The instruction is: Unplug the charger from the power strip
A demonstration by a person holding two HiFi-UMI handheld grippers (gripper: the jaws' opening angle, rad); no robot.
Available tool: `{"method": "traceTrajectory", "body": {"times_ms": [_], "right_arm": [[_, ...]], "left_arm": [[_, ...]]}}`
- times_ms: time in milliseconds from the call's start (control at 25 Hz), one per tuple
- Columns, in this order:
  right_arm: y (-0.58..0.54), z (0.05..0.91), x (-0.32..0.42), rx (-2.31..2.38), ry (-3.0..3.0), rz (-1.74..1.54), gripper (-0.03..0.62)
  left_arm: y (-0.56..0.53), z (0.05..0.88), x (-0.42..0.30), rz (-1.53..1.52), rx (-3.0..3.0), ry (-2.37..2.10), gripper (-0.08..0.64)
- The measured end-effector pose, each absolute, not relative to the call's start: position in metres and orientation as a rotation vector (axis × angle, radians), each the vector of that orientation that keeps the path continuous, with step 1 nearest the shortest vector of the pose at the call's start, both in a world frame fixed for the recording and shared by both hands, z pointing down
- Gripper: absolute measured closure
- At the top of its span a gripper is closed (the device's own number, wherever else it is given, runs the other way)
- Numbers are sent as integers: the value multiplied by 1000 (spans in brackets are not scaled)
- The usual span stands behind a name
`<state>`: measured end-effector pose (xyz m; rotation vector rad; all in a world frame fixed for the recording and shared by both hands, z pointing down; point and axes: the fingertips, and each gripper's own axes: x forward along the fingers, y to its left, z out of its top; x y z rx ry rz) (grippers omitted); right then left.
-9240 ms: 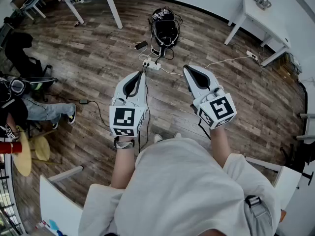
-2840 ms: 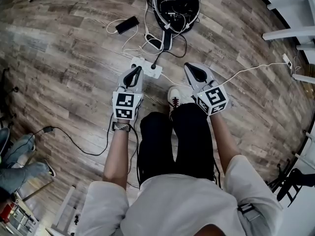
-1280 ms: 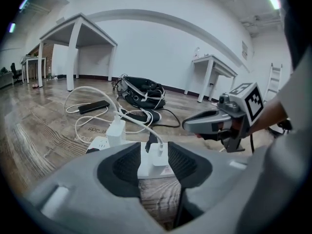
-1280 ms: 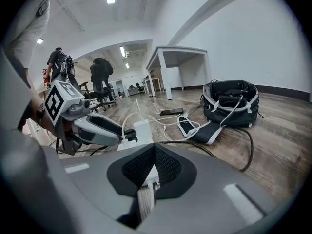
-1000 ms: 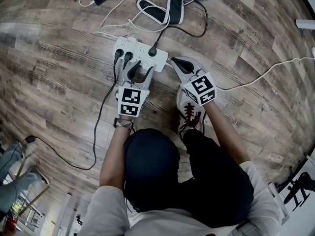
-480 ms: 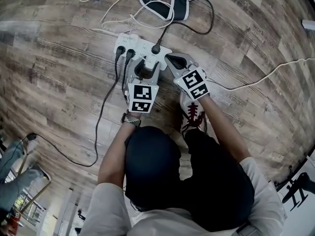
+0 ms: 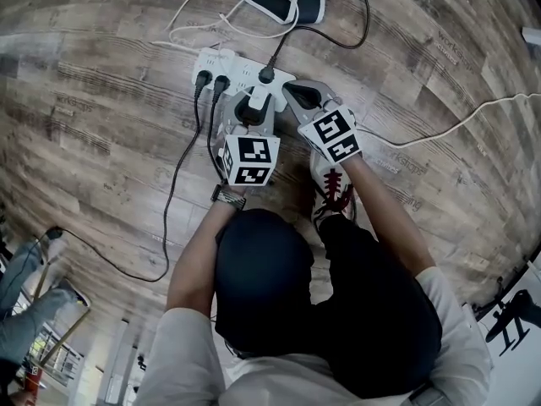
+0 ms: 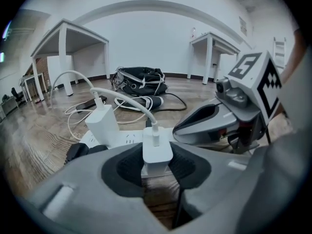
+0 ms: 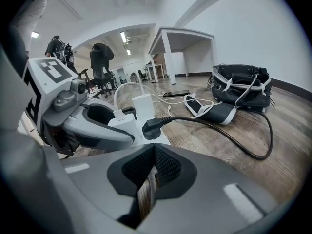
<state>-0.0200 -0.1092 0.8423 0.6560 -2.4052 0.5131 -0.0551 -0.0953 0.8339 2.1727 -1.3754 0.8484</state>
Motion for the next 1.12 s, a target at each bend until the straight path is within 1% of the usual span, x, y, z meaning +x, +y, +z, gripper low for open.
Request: {"method": "traceTrajectory", "body": {"times_ms": [400, 520, 720, 800, 920, 1120], "right_arm": [[-109, 843, -20, 659, -2391, 491, 591], [-109, 843, -20, 660, -2388, 481, 591], [-108, 843, -21, 663, -2378, 464, 591], [-108, 843, -21, 662, -2377, 460, 591], [-108, 843, -21, 661, -2379, 466, 591], [-109, 843, -21, 659, -2382, 468, 591]], "left_arm": [[-96, 834, -59, 673, 2093, -1324, 417], [-96, 833, -59, 715, 2113, -1331, 419], [-94, 834, -56, 876, 2161, -1353, 420], [-95, 834, -56, 887, 2158, -1353, 420], [-95, 833, -57, 849, 2144, -1341, 420], [-96, 834, -61, 677, 2074, -1305, 417]]}}
